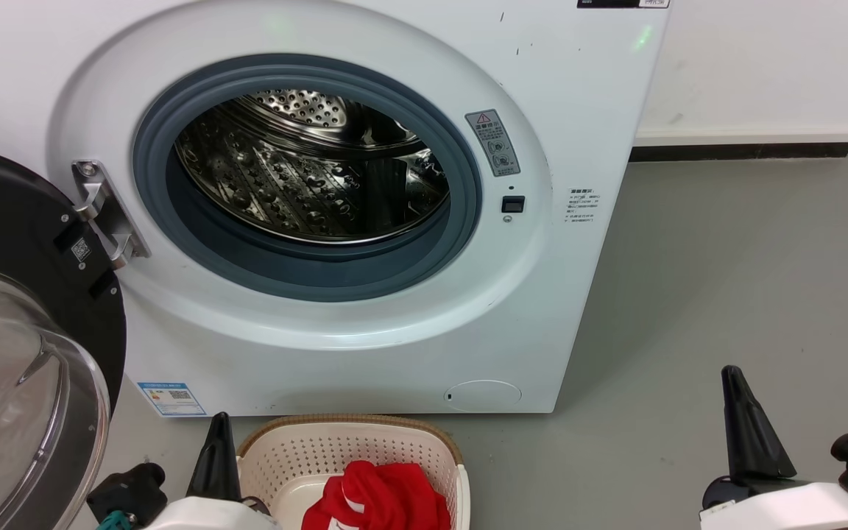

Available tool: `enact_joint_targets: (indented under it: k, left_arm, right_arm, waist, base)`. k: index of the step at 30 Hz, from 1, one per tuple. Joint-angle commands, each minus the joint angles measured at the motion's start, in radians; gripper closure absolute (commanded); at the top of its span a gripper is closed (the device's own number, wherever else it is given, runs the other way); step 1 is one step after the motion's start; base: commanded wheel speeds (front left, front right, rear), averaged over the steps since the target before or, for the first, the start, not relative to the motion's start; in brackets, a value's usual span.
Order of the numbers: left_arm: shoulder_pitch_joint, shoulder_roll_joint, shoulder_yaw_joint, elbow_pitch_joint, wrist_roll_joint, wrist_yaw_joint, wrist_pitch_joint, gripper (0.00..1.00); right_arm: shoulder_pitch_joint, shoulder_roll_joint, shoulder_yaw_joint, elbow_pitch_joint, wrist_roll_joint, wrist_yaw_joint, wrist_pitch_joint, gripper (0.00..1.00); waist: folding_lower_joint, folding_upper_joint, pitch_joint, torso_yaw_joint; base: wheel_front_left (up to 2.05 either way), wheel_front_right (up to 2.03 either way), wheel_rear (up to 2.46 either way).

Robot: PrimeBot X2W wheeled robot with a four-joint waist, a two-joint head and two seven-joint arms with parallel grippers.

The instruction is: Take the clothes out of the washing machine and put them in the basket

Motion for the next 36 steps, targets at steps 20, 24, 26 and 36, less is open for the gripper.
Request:
enact_joint_targets:
  k: [20, 24, 26, 36]
  left_arm:
    - [-0.074, 0.0, 0.042, 0.013, -0.332, -0.047, 0.083, 1.0]
    - [-0.081, 0.0, 0.048, 0.018, -0.386, -0.054, 0.097, 1.0]
    - [-0.085, 0.0, 0.051, 0.02, -0.412, -0.058, 0.103, 1.0]
    - [-0.102, 0.0, 0.065, 0.031, -0.535, -0.075, 0.136, 1.0]
  right_arm:
    - [-0.079, -0.021, -0.009, 0.05, 0.359, 0.0, 0.069, 1.0]
    - [-0.087, -0.022, -0.011, 0.06, 0.416, 0.0, 0.081, 1.0]
    - [-0.092, -0.023, -0.013, 0.065, 0.444, 0.0, 0.088, 1.0]
    - [-0.112, -0.025, -0.02, 0.089, 0.574, 0.0, 0.118, 1.0]
  waist:
    - [0.0, -0.0001, 0.002, 0.004]
    - [0.0, -0.0001, 0.003, 0.005]
    - [0.0, -0.0001, 0.003, 0.006]
    - [0.0, -0.0001, 0.004, 0.008]
  base:
    - [0.0, 0.0, 0.0]
    - [0.0, 0.0, 0.0]
    - [0.0, 0.0, 0.0]
    - [0.0, 0.0, 0.0]
